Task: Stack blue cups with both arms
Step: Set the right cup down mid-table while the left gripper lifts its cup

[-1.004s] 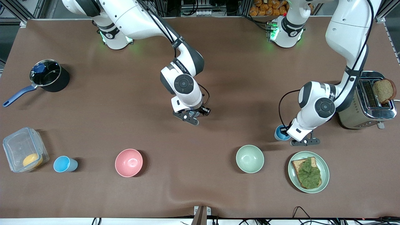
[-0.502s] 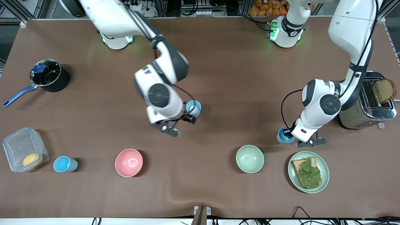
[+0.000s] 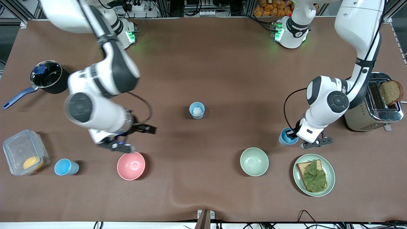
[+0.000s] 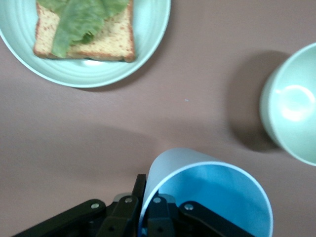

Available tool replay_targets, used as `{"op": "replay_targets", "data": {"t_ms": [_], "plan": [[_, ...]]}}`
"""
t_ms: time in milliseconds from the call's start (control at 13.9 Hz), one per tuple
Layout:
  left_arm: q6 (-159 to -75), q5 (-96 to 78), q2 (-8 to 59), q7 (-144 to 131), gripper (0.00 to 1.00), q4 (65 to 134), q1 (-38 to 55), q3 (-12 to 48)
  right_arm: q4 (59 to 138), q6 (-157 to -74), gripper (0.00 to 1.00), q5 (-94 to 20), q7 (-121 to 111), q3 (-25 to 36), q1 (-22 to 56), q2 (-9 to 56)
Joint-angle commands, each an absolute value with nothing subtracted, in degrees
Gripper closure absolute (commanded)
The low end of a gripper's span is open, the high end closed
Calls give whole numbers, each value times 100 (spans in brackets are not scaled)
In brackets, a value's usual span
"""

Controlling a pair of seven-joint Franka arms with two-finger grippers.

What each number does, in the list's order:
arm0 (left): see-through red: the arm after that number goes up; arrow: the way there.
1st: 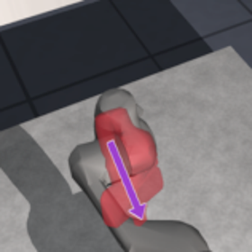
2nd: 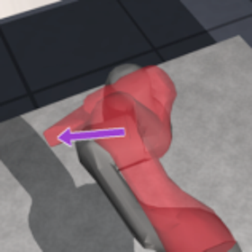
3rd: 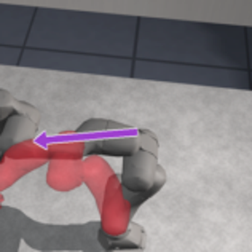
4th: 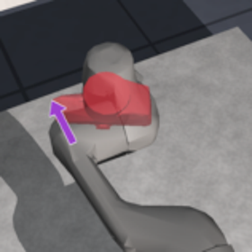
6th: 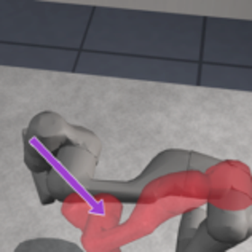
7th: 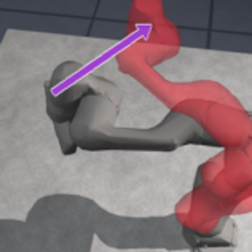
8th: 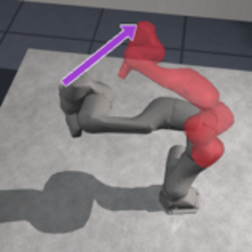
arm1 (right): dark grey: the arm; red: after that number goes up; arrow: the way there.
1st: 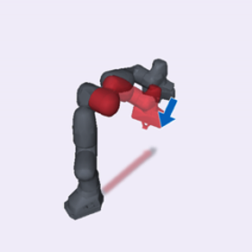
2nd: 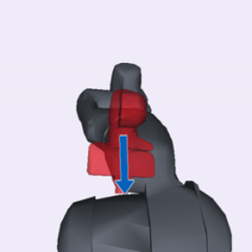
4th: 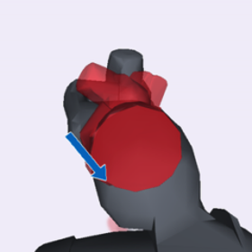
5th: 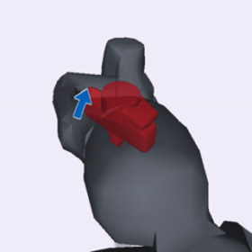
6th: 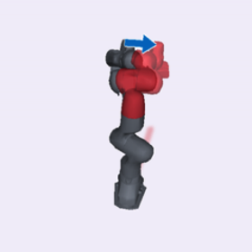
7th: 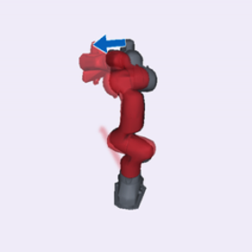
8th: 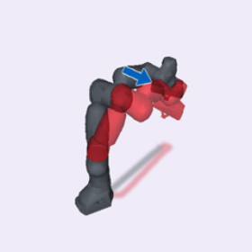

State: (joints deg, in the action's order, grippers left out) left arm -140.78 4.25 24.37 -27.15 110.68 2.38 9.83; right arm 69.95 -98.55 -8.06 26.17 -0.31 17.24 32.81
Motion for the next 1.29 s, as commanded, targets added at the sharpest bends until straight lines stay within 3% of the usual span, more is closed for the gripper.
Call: {"op": "replay_targets", "data": {"t_ms": [0,502,717,1004,1219], "plan": [[-13721,325,2198,-3451,100,11074,246,1361,7119,-9660,0,-826,1480,-149,1118,3068],[-13219,343,2171,-5166,100,10890,272,2144,7137,-8712,0,-406,-359,-141,159,2374],[-13210,395,2180,-5869,100,10793,325,2478,7608,-8499,0,-36,-378,-141,105,1936],[-13210,413,2206,-6581,100,10670,799,2549,9953,-10182,0,53,-378,-149,132,627],[-13210,422,2206,-6977,100,10652,1028,2549,10441,-10766,0,70,-378,-149,132,352]]}}
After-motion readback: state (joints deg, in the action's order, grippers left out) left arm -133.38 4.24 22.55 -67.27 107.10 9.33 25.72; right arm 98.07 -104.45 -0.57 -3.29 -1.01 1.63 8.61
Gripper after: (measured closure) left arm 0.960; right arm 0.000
